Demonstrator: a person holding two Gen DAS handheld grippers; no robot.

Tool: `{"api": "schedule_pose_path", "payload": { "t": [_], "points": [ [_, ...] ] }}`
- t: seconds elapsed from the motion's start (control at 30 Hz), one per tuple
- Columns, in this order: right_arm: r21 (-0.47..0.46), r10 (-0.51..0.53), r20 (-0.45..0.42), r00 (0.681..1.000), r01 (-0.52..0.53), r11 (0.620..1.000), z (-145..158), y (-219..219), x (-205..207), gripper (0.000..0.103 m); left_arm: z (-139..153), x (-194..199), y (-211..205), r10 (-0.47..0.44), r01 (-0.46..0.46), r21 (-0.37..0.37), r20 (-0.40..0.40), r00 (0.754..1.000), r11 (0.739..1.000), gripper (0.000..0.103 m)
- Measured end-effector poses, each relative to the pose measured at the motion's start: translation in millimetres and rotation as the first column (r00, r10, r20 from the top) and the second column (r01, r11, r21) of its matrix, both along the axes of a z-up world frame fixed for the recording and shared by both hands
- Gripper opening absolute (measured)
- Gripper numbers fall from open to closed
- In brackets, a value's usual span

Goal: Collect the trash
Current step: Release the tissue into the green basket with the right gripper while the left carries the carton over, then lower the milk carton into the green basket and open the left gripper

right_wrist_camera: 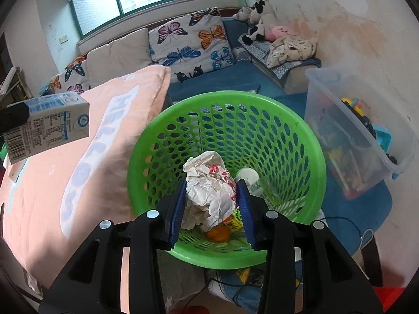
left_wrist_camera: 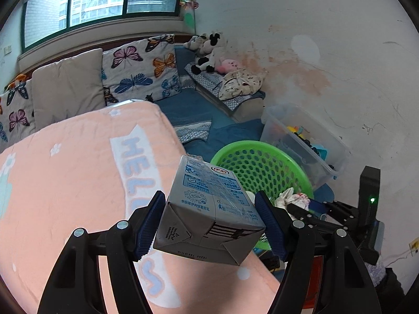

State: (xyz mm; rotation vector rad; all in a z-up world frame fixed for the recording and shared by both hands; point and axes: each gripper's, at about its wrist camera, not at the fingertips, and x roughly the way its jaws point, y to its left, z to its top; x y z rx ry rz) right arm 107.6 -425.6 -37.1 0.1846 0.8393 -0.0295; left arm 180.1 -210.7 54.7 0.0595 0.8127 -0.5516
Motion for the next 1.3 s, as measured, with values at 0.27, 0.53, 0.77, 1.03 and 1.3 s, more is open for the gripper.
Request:
{"api": "schedule_pose_path", "payload": {
  "t": [0.27,0.53,0.77,1.03,1.3],
  "points": [
    [0.02,-0.017,0.015,1.0,0.016,1.0,1.2,-6.3,-5.3,0.054,-1.4,1.0,-21.3,-0.039,0.039,0.003,-0.005,0.999,0.999,0.068],
    [0.016,-0.036,0.022,0.999,0.036,0.999,2.6,-13.6,-19.8,0.059,-11.5,3.6,-36.0,-0.067,0.067,0.002,-0.036,0.997,0.998,0.068],
    [0.018,-0.05,0.035,0.998,0.05,0.999,5.4,-17.9,-34.6,0.065,-17.3,3.8,-53.5,-0.101,0.102,0.009,-0.042,0.994,0.995,0.068],
    [0.009,-0.069,0.042,0.997,0.069,0.998,5.4,-22.5,-47.6,0.07,-30.5,5.4,-75.3,-0.134,0.136,0.027,-0.067,0.989,0.99,0.068],
    [0.019,-0.091,0.045,0.995,0.09,0.996,3.8,-28.0,-57.4,0.077,-44.4,6.9,-87.5,-0.145,0.149,0.052,-0.088,0.986,0.987,0.068]
  ]
}}
